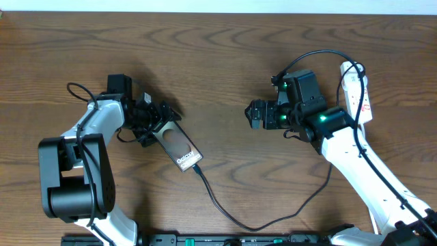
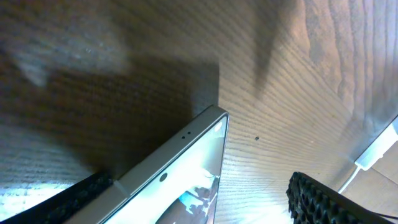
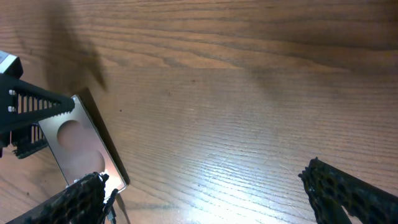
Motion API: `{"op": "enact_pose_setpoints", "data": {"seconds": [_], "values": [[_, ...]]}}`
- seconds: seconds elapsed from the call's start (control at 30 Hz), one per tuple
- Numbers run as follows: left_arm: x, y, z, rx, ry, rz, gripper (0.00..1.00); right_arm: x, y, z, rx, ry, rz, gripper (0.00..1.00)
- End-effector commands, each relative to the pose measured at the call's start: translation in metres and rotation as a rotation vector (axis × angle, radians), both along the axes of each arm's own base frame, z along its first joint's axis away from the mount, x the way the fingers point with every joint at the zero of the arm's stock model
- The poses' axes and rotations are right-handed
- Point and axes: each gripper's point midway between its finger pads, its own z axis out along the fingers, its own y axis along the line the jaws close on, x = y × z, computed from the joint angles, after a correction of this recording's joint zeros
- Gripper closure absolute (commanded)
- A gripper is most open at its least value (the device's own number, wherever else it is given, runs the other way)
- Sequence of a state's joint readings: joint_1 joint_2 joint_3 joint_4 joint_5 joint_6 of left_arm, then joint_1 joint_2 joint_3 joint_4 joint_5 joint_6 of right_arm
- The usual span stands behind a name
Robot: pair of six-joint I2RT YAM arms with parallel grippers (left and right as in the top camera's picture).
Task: Plug charger to phone and switch on socket
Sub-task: 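Open the left gripper and lift it up off the phone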
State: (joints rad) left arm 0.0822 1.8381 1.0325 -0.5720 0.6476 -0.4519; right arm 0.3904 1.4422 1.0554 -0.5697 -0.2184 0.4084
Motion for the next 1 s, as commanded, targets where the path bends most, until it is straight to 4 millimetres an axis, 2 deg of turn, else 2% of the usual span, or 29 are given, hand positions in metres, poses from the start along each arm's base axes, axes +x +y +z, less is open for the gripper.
{"op": "enact_pose_setpoints", "data": {"seconds": [0.0, 0.97], "values": [[-0.03, 0.02, -0.04, 0.133, 0.138, 0.008, 0.08, 0.0, 0.0, 0.005, -0.009, -0.02, 0.009, 0.01], [-0.045, 0.019, -0.039, 0.128, 0.204, 0.004, 0.07, 0.0, 0.0, 0.005, -0.009, -0.021, 0.009, 0.01]]}}
